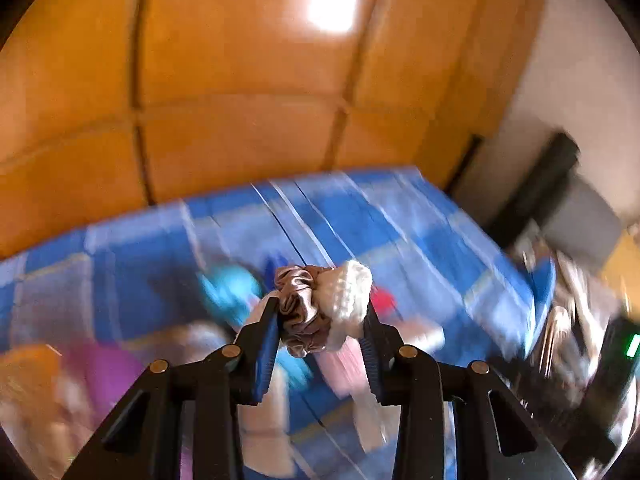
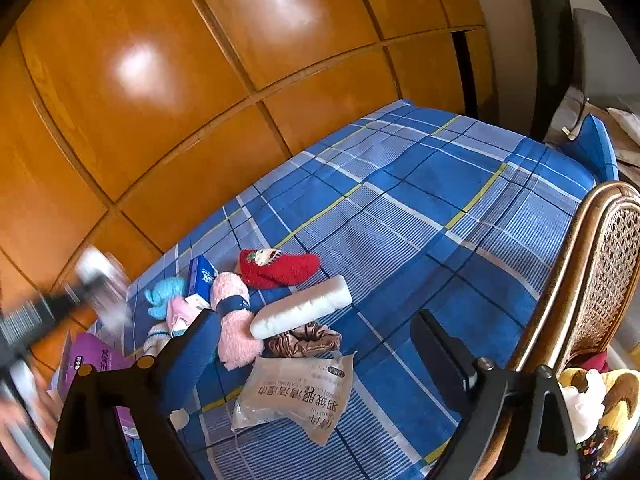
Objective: Organize soft objects
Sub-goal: 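Reach the left tool to the soft items and grasp the white-and-brown scrunchie, then carry the scrunchie with the left tool into the gold tray and open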
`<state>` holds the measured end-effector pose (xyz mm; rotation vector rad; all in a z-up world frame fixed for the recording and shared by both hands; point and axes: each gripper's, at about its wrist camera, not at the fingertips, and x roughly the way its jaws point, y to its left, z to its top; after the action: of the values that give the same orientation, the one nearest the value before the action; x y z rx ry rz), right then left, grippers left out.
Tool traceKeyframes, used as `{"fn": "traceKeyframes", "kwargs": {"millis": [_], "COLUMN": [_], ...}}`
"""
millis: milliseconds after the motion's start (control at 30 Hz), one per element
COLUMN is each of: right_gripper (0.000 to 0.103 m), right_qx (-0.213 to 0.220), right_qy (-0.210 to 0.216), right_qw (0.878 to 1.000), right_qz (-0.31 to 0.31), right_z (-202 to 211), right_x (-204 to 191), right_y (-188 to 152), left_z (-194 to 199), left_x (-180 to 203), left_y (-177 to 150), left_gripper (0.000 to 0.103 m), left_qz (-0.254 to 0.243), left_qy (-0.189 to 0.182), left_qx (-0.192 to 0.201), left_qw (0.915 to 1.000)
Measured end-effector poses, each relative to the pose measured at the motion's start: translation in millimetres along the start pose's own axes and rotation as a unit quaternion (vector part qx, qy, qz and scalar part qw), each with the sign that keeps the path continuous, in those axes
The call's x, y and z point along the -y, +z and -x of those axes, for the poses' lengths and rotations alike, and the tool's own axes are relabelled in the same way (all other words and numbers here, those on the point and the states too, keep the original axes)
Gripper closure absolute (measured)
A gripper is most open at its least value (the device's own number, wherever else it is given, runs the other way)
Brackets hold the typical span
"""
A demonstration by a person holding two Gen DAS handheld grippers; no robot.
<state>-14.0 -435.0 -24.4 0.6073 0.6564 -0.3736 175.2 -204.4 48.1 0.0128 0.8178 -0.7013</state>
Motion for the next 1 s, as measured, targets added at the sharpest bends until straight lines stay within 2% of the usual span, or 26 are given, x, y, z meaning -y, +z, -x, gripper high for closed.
{"fn": "traceKeyframes", "kwargs": {"millis": [133,233,300,433,567,767,867,967,1000], "right_gripper": [0.007,0.008,0.008,0.008,0.008,0.009,0.009,0.009,0.009], "right_qx": [-0.006,-0.012,-0.018,-0.032,-0.049,-0.097,-0.142,-0.191,-0.207], "right_qy": [0.000,-0.001,-0.003,-0.004,-0.008,-0.008,0.007,0.029,0.029], "right_qw": [1.000,1.000,0.999,0.998,0.996,0.987,0.975,0.958,0.948], "right_qz": [0.011,0.024,0.032,0.050,0.072,0.131,0.173,0.213,0.240], "right_z": [-2,-4,-6,-10,-15,-29,-41,-54,-58], "right_x": [-3,-7,-10,-16,-23,-41,-53,-63,-69], "right_y": [0,-1,-1,-3,-5,-11,-16,-21,-22], "left_z": [50,84,111,155,195,226,221,204,199], "left_x": [-51,-91,-121,-168,-208,-242,-245,-237,-235], "left_y": [37,37,25,-18,-85,-174,-210,-230,-235], "left_gripper": [0.065,0.065,0.065,0.065,0.065,0.065,0.065,0.063,0.063], "left_qz": [0.045,0.072,0.091,0.118,0.163,0.231,0.254,0.252,0.248], "left_qy": [0.051,0.091,0.124,0.183,0.226,0.251,0.253,0.249,0.249], "left_qx": [0.072,0.100,0.116,0.127,0.124,0.106,0.084,0.056,0.049], "left_qw": [0.9951,0.9883,0.9813,0.9677,0.9524,0.9341,0.9296,0.9336,0.9348]}}
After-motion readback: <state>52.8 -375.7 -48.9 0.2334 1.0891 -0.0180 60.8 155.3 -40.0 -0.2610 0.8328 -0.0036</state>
